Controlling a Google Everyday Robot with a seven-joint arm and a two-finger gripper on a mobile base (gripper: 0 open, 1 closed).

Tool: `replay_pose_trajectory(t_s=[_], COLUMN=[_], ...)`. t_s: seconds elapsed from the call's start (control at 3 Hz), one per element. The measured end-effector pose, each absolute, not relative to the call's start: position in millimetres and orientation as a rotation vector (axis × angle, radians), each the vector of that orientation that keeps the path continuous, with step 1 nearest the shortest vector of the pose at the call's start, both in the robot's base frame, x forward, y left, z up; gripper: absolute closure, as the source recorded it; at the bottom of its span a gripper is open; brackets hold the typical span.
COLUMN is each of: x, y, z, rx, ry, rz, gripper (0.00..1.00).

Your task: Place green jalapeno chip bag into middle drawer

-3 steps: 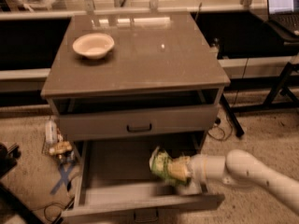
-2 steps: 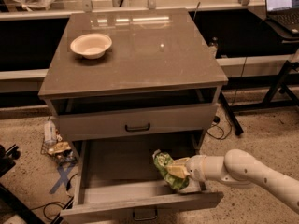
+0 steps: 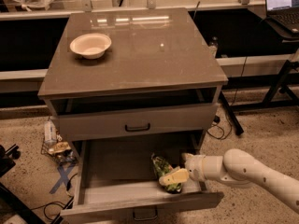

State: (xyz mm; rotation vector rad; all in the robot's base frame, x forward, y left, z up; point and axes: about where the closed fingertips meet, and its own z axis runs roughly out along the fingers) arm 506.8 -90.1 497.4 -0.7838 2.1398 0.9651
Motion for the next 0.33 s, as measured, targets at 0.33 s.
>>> replay_pose_trajectory(t_s=[0.33], x=[506.8], y=[-90.1], z=[497.4], rx=[-0.784], ry=[2.14], rz=[0.965], gripper=[0.0])
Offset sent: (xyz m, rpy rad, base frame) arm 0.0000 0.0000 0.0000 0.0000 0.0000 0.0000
